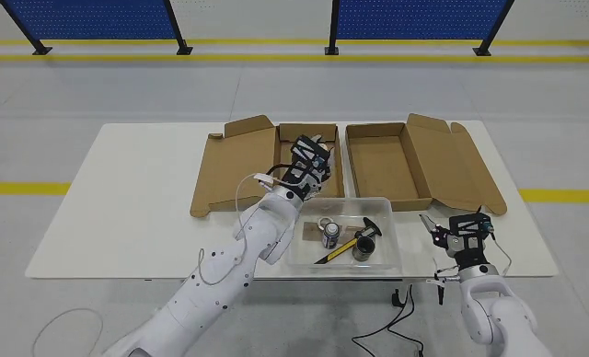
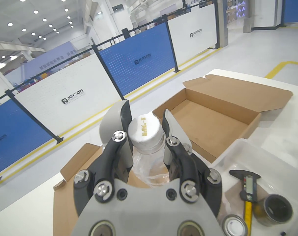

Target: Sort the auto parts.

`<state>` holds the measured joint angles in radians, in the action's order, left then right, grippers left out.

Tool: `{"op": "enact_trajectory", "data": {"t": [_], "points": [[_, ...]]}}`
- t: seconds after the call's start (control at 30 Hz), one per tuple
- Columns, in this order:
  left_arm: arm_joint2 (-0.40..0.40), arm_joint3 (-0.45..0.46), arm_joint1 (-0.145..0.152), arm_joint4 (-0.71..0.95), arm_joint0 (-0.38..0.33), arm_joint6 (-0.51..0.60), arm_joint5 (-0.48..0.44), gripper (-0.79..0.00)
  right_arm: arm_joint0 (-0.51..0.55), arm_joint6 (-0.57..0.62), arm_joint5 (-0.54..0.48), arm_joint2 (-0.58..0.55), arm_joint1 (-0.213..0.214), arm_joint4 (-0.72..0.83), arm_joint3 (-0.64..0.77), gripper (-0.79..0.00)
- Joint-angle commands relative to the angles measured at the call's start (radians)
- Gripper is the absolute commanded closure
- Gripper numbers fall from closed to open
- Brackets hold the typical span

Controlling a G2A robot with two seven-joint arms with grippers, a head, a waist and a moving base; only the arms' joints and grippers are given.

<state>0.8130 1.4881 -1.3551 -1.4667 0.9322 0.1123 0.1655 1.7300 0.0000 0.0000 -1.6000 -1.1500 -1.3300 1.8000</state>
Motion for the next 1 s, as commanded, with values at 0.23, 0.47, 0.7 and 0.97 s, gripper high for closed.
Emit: {"op": "enact_trajectory", "data": {"t": [0.23, 0.47, 0.7, 0.97], "points": [[-0.093, -0.211, -0.070, -0.033, -0.092, -0.105, 0.130, 0.000, 0.000, 0.000, 0.000, 0.000, 0.000, 0.000, 0.000, -0.785], [-0.135, -0.370, -0.123, -0.021, -0.149, -0.118, 0.188, 0.000, 0.000, 0.000, 0.000, 0.000, 0.000, 0.000, 0.000, -0.785], [-0.144, -0.525, -0.164, -0.011, -0.191, -0.158, 0.210, 0.000, 0.000, 0.000, 0.000, 0.000, 0.000, 0.000, 0.000, -0.785], [-0.151, -0.658, -0.200, -0.024, -0.225, -0.185, 0.207, 0.000, 0.000, 0.000, 0.000, 0.000, 0.000, 0.000, 0.000, -0.785]]}}
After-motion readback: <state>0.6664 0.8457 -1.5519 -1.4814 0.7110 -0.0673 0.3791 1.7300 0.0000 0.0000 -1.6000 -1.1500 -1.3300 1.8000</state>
